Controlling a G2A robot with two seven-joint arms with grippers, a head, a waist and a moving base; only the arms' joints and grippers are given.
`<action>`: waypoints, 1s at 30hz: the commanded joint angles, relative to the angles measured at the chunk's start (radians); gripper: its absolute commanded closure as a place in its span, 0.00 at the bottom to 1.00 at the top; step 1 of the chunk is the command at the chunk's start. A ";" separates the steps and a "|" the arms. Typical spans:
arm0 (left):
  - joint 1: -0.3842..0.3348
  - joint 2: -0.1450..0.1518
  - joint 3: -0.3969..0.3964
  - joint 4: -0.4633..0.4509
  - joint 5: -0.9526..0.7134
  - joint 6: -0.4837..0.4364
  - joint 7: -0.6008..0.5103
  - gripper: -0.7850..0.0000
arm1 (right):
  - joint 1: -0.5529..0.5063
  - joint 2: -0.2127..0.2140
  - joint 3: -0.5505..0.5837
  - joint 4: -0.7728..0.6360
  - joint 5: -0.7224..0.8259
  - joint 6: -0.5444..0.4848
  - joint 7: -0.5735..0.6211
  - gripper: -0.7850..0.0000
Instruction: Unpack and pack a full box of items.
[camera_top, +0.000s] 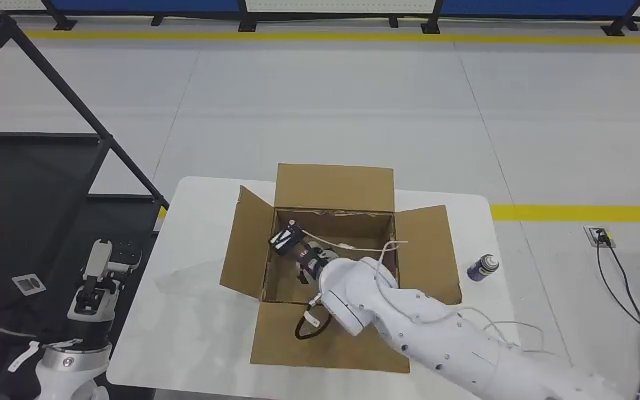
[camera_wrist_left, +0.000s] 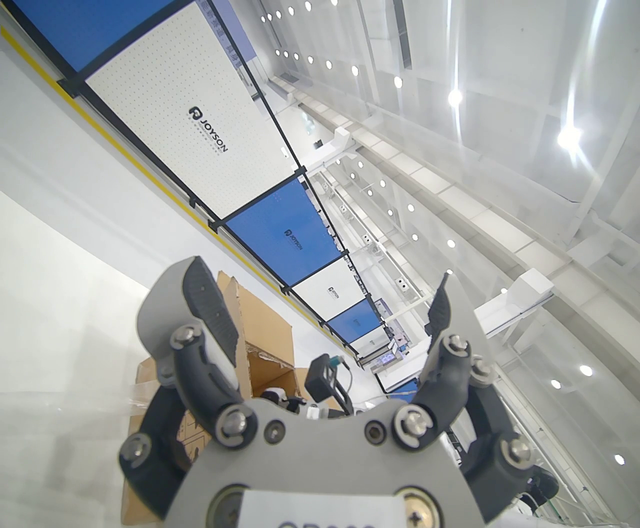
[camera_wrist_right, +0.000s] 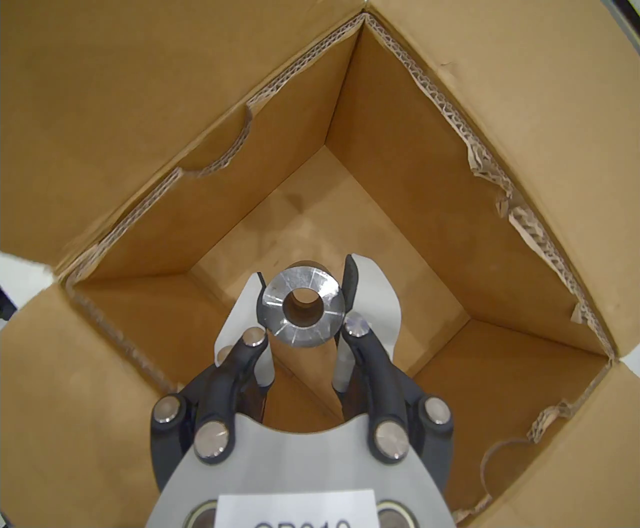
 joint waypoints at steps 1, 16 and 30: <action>0.000 0.000 0.000 0.000 0.000 0.000 0.000 0.00 | 0.039 -0.051 -0.019 0.109 0.035 0.020 -0.011 1.00; 0.000 0.000 0.000 0.000 0.000 0.000 0.000 0.00 | 0.133 -0.260 -0.053 0.657 0.113 -0.056 -0.051 1.00; 0.000 0.000 0.000 0.000 0.000 0.000 0.000 0.00 | 0.105 -0.262 0.035 0.764 0.166 -0.255 -0.120 1.00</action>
